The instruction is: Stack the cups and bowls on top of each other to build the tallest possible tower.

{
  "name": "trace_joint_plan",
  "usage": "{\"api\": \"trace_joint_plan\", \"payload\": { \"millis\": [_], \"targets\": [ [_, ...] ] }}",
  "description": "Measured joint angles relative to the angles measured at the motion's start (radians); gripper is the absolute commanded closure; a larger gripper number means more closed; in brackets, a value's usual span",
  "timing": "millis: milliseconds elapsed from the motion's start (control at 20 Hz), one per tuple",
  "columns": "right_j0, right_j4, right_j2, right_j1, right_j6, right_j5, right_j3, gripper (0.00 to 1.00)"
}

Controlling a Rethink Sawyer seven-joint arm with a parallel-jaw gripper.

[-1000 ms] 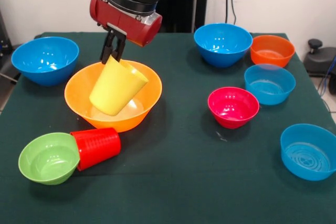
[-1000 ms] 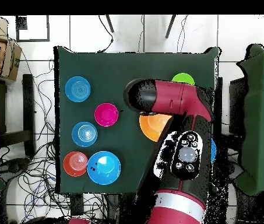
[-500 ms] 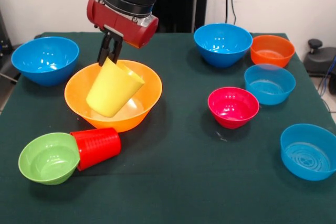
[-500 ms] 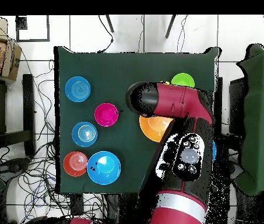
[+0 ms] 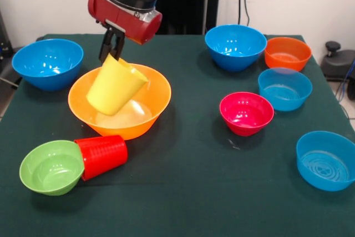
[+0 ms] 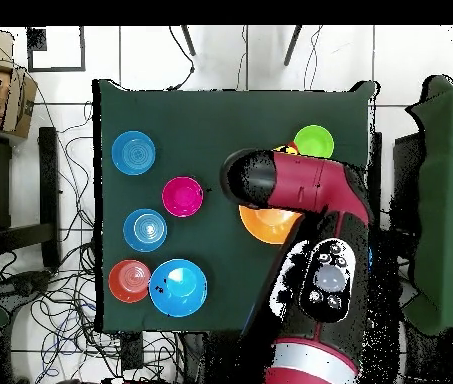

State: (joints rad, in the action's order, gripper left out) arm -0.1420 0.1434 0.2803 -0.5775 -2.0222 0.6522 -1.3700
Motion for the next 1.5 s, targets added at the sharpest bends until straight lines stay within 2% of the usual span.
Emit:
{"api": "trace_joint_plan", "payload": {
  "millis": [250,650,1500],
  "targets": [
    [0.000,0.000,0.018,-0.022,0.000,-0.022,-0.046,1.00],
    [0.000,0.001,0.024,-0.043,0.000,-0.116,-0.129,1.00],
    [-0.009,0.000,0.025,-0.042,0.000,-0.191,-0.168,1.00]
  ]
}}
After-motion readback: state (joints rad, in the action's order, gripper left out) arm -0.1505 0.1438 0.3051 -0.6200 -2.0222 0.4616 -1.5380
